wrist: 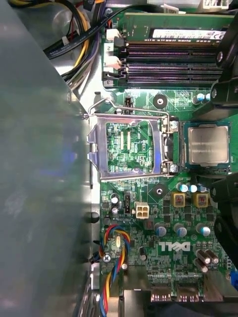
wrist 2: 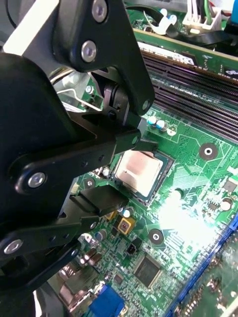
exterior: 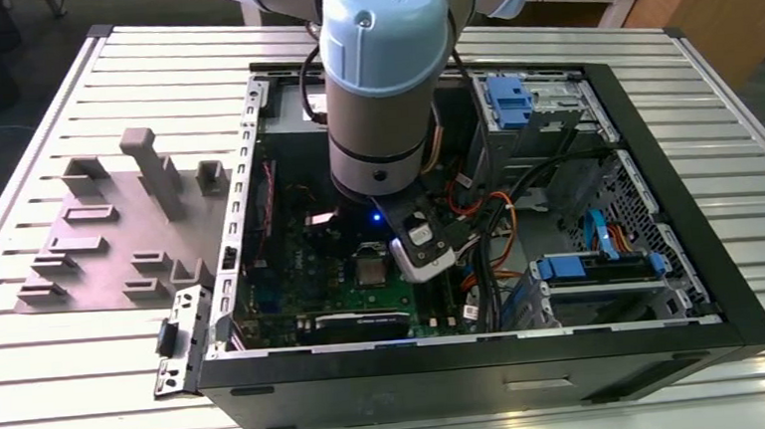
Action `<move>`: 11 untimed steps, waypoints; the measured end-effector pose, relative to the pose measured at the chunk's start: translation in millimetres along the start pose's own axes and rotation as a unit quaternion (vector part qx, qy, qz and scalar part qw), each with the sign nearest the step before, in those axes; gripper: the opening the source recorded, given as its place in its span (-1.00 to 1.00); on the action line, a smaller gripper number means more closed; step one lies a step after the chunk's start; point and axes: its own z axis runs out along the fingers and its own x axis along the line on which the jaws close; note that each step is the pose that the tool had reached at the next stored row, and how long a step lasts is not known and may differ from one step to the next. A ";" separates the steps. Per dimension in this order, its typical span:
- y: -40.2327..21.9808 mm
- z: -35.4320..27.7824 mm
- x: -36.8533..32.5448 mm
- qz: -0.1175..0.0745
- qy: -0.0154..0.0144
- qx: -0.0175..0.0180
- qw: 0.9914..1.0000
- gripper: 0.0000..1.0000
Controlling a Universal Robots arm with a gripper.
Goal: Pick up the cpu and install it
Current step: 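Place the cpu into insertion slot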
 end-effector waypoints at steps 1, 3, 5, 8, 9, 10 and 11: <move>0.0 0.0 0.0 0.000 0.000 0.000 1.000 0.09; -0.4 -0.1 0.0 0.000 0.000 0.000 1.000 0.09; -0.8 0.0 0.0 0.000 0.000 0.000 1.000 0.05; -1.0 -0.1 -0.3 0.000 0.000 0.000 1.000 -0.07; -1.0 0.0 -0.2 0.000 0.000 0.000 1.000 -0.19; -1.0 0.0 -0.2 0.000 0.000 0.000 1.000 -0.19; -1.0 0.0 -0.1 0.000 0.000 0.000 1.000 -0.19</move>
